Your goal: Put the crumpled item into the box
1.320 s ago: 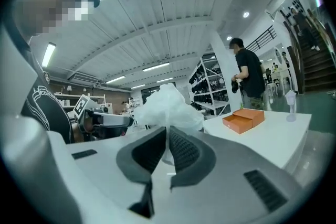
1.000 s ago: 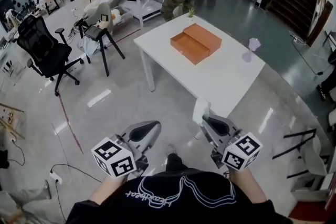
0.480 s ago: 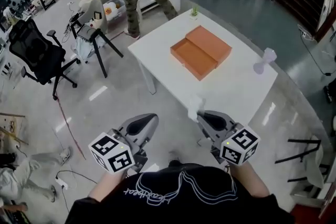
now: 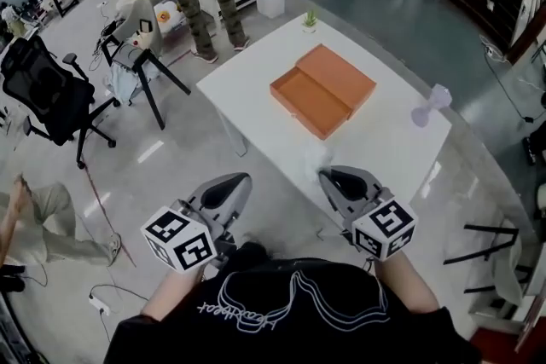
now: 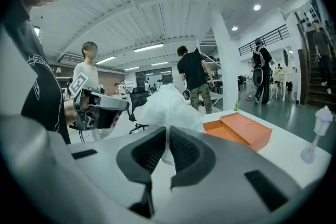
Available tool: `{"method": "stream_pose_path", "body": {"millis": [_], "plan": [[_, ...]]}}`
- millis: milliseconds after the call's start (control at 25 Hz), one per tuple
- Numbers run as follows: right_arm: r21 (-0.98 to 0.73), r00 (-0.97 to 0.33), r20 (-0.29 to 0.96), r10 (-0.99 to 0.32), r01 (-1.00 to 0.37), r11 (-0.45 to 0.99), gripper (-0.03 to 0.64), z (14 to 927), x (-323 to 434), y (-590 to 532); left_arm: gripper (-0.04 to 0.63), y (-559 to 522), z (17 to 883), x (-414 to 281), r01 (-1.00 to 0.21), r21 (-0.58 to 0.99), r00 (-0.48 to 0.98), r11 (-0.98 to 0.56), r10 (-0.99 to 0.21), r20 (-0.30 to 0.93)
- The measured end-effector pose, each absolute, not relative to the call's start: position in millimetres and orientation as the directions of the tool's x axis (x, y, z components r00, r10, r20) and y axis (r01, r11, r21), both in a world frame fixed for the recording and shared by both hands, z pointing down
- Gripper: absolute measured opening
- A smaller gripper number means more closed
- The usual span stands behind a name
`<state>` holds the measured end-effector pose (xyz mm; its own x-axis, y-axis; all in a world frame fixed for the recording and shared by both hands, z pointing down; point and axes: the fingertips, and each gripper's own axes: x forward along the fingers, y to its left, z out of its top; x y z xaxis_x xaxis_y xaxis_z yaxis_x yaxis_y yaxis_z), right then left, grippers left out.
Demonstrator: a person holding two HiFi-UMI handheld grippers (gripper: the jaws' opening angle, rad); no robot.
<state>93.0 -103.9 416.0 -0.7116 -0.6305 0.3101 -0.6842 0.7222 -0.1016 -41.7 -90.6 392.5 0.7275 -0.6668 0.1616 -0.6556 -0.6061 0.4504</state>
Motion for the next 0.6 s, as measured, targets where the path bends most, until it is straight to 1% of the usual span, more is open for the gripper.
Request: {"method": "stream_pose_path", "body": {"millis": [320,600], "plan": [[-0.033,-0.640,0.345,-0.687,-0.740,0.672,0.025,421.6,95.4,-160.1,0.006,-147.8,402.1,-38.1,-0.613,0.455,0.772,-0.646,-0.612,0.171],[-0.008,-0.526,0.424,-0.737,-0.816,0.578,0.026,434.2,98.6,-223.2,0.006,-221.8,407.4,-31.5,-0.530,0.477,0.841,-0.701,-0.506,0.192]]}}
